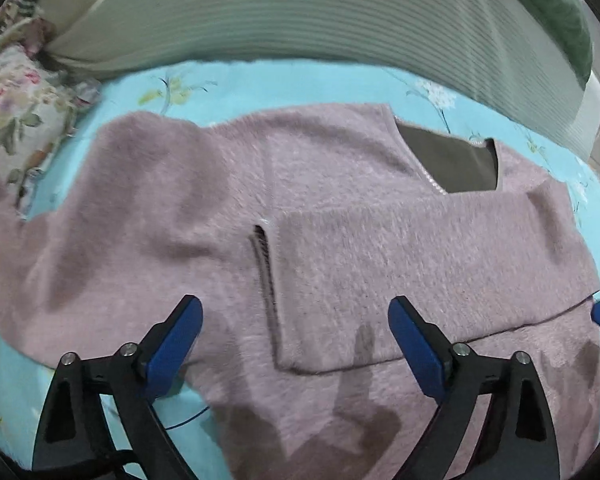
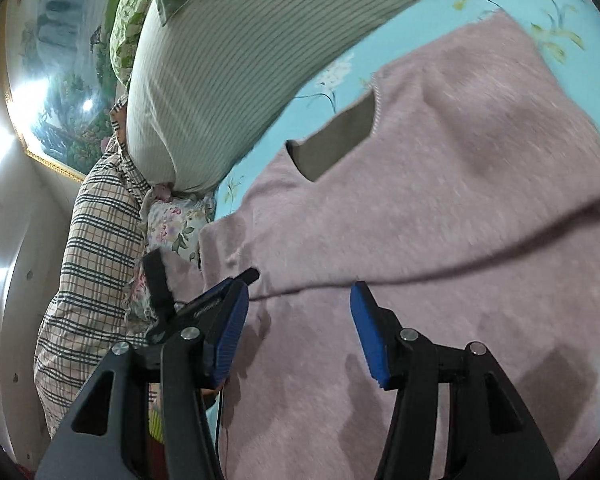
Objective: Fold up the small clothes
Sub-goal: 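Grasp the other sleeve cuff with the left gripper and fold it across the body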
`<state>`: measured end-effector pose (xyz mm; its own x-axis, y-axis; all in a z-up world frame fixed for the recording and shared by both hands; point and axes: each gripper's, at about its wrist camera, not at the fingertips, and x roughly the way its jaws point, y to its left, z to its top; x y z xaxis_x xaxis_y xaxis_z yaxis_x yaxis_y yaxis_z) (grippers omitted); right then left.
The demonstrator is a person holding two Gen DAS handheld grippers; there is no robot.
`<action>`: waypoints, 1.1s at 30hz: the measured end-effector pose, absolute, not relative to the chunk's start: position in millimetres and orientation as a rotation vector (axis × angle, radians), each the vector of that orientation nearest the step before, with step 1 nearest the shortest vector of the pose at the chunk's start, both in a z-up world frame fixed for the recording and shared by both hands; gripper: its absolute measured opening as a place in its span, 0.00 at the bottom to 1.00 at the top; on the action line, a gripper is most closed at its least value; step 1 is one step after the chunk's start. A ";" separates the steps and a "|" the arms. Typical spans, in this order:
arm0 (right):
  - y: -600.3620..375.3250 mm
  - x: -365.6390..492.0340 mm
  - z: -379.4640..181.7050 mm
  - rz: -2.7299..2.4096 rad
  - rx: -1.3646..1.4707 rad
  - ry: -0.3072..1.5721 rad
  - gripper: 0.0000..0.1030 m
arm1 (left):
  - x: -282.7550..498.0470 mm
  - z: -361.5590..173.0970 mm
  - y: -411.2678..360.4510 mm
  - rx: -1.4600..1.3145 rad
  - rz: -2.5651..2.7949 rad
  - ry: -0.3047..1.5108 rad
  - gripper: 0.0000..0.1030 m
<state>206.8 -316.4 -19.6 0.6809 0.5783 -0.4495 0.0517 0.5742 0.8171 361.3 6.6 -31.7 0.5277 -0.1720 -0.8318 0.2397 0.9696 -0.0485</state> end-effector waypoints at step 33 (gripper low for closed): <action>-461.9 256.1 -34.8 -0.042 0.649 0.843 0.07 | 339.0 -14.3 38.9 0.032 -0.143 0.845 0.02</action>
<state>256.1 -461.9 -34.8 0.6759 0.2147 -0.7051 0.2830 0.8077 0.5172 339.0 38.9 -14.3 0.6550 -0.1138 -0.7470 0.1389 0.9899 -0.0290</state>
